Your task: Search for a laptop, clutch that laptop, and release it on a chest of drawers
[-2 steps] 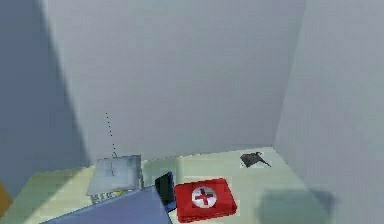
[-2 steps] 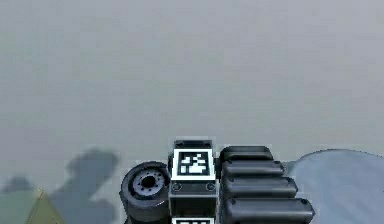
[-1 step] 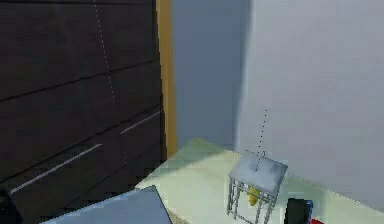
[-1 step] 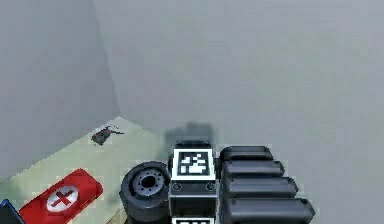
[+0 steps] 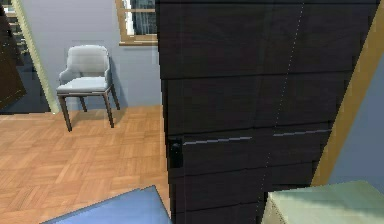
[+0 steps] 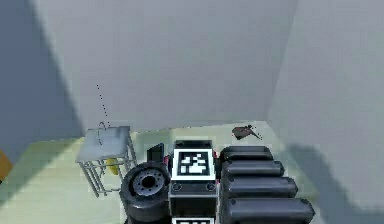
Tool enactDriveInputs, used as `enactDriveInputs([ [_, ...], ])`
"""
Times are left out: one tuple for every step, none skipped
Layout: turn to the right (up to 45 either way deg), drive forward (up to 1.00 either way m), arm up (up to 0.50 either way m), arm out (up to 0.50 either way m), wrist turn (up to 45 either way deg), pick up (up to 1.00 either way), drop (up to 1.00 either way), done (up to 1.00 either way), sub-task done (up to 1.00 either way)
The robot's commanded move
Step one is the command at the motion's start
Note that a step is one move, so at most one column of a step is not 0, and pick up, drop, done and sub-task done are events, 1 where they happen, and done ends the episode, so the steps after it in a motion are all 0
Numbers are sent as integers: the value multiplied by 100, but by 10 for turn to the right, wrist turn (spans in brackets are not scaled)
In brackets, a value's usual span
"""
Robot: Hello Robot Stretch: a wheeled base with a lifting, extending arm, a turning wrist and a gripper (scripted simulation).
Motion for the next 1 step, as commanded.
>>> enactDriveInputs([
  [0, 0, 0, 26, 0, 0, 0, 0, 0],
])
